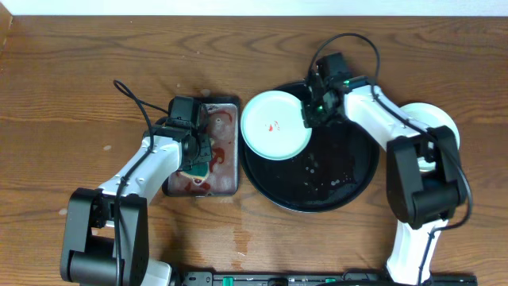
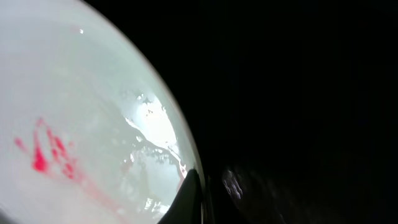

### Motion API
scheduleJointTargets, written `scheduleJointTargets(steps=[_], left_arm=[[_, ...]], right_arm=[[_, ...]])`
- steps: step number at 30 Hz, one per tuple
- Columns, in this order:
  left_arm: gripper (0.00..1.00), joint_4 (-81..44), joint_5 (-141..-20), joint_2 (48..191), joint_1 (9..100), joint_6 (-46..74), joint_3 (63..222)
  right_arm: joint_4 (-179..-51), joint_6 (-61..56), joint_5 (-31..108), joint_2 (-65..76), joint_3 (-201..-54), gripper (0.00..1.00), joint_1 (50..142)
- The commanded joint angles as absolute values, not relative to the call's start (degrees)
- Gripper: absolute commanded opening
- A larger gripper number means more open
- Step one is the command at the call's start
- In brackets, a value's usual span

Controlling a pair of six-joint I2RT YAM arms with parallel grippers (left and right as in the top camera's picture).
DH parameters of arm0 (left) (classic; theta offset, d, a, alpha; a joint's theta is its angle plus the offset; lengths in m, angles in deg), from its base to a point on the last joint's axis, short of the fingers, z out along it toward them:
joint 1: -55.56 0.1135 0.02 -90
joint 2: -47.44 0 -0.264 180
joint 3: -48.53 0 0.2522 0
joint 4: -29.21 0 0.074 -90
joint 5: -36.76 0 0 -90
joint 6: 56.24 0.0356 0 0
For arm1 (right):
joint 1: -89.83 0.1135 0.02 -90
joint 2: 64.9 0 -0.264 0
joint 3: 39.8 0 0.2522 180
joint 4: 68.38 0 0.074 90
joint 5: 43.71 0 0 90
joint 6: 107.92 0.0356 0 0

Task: Clean dirty plates on tray and stack at the side
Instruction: 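Move the right gripper to the other pale green plate and tilt it, then lift the sponge out of the soapy tray with the left gripper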

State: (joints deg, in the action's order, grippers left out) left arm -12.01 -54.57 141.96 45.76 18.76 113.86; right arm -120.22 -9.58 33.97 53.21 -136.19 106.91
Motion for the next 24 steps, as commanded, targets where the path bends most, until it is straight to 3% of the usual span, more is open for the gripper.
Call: scheduleJointTargets(steps=[1, 8, 15, 21, 24], left_arm=[[0.07, -12.67, -54.09, 143.25, 45.89, 18.69, 112.90], [0.07, -12.69, -54.09, 143.25, 45.89, 18.69, 112.90], [0.09, -12.73, -54.09, 143.25, 45.89, 18.69, 112.90], [0.41, -12.73, -54.09, 143.25, 45.89, 18.69, 112.90], [0.45, -12.73, -54.09, 143.25, 45.89, 18.69, 112.90]], right_arm=[[-124.11, -9.82, 36.60, 46.61, -136.39, 0.01, 104.05], [-138.76, -9.84, 40.09, 43.17, -136.10, 0.01, 100.68], [-137.07, -9.82, 40.07, 43.48, -129.66, 0.01, 100.94], [-133.47, -9.80, 40.07, 43.48, -124.39, 0.01, 101.79], [-132.75, -9.80, 40.07, 43.48, -123.58, 0.01, 101.79]])
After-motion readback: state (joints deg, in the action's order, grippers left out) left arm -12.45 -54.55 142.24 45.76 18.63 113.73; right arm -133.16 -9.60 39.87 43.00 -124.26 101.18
